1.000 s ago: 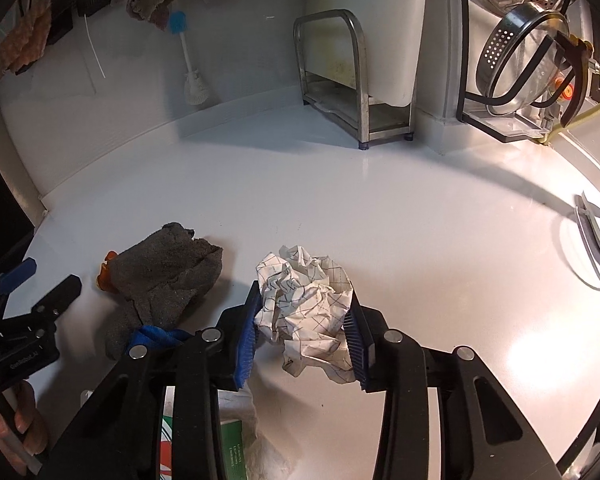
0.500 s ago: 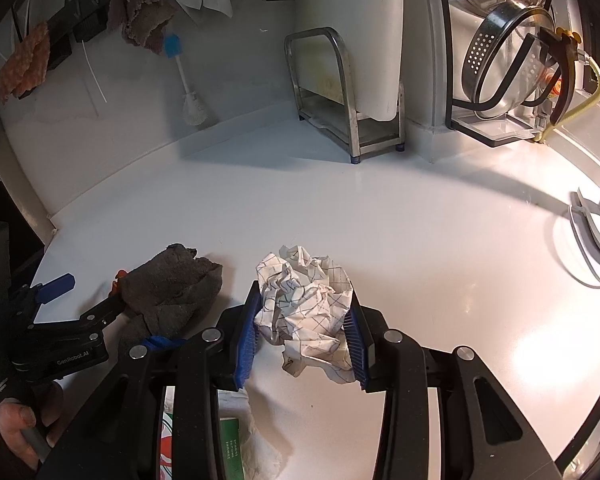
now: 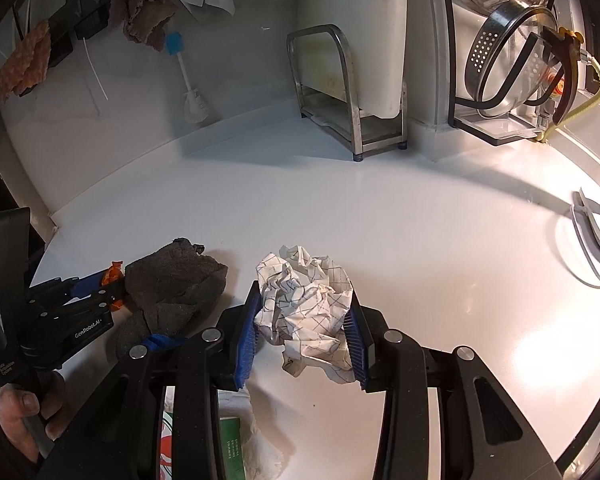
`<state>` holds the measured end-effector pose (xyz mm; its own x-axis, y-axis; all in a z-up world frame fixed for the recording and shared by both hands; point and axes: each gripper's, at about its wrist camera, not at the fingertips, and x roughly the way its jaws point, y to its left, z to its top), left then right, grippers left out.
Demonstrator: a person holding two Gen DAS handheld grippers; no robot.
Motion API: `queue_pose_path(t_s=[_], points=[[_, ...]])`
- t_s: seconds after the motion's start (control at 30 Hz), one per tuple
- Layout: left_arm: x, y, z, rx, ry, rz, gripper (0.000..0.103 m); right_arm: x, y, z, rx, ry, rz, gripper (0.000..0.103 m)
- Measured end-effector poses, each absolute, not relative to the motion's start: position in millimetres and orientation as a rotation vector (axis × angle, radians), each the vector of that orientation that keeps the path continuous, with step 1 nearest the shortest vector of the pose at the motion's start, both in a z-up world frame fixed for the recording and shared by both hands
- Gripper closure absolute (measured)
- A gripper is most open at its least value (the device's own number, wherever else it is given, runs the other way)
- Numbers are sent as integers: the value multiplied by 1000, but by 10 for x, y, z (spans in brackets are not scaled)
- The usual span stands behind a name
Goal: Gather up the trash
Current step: 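Close left tool on the orange wrapper while right tool holds the paper, then carry orange wrapper with left tool while right tool carries paper over basket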
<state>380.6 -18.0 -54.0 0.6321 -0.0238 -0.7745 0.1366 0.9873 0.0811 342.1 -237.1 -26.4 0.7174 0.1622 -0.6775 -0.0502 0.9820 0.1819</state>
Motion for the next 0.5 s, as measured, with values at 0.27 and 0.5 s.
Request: queue_pose_path(t_s=[0.27, 0.5], points=[[3737, -111, -506, 112, 855, -90, 82, 3412, -2345, -272, 150, 764, 121, 66], [3557, -35, -451, 110, 817, -79, 83, 3343, -2322, -253, 144, 748, 125, 66]])
